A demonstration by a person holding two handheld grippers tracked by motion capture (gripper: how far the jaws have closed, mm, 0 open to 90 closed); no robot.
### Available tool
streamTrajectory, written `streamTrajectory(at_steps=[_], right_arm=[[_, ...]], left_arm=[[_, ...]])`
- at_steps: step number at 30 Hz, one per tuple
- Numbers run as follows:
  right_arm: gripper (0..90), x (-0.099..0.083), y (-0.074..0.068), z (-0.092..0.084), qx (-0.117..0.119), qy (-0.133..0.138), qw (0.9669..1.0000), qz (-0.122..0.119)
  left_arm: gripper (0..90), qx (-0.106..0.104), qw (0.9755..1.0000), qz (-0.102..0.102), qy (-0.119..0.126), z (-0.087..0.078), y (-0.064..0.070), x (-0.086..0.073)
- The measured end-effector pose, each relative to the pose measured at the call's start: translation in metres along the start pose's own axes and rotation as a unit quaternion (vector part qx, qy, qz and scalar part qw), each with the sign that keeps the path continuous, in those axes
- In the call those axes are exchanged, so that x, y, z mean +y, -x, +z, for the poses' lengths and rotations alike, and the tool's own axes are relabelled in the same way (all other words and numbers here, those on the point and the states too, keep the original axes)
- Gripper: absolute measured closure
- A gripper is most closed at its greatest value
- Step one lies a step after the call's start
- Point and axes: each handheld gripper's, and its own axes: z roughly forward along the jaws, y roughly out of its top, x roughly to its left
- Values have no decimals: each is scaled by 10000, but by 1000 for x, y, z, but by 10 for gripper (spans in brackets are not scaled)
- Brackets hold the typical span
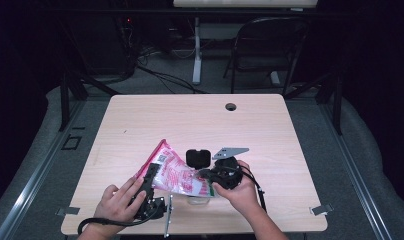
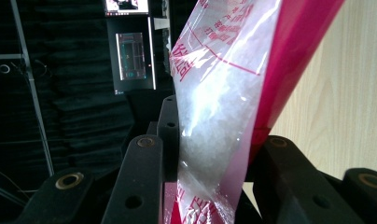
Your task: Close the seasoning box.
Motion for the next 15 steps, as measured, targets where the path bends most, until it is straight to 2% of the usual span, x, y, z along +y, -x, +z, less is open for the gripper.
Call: streamTrajectory(at_steps=[3,5,12,13,15], right_arm=[[900,0,0,0,-16,-3,10000,0],[900,0,0,-1,-21,-15,10000,-15],[900,-1,-1,-1,-27,13,10000,-6],[900,-1,-1,-1,-28,16,10000,-7],[900,-1,-1,-1,-28,32,10000,5]], left_arm=[[712,-8,10000,27,-3,0,0,0],[712,0,9999,133,-43,-2,-2,1],[714,-44,9999,153,-49,-2,-2,2],[714,47,9999,154,20,-2,-2,2],[715,44,9999,151,18,-2,-2,2]])
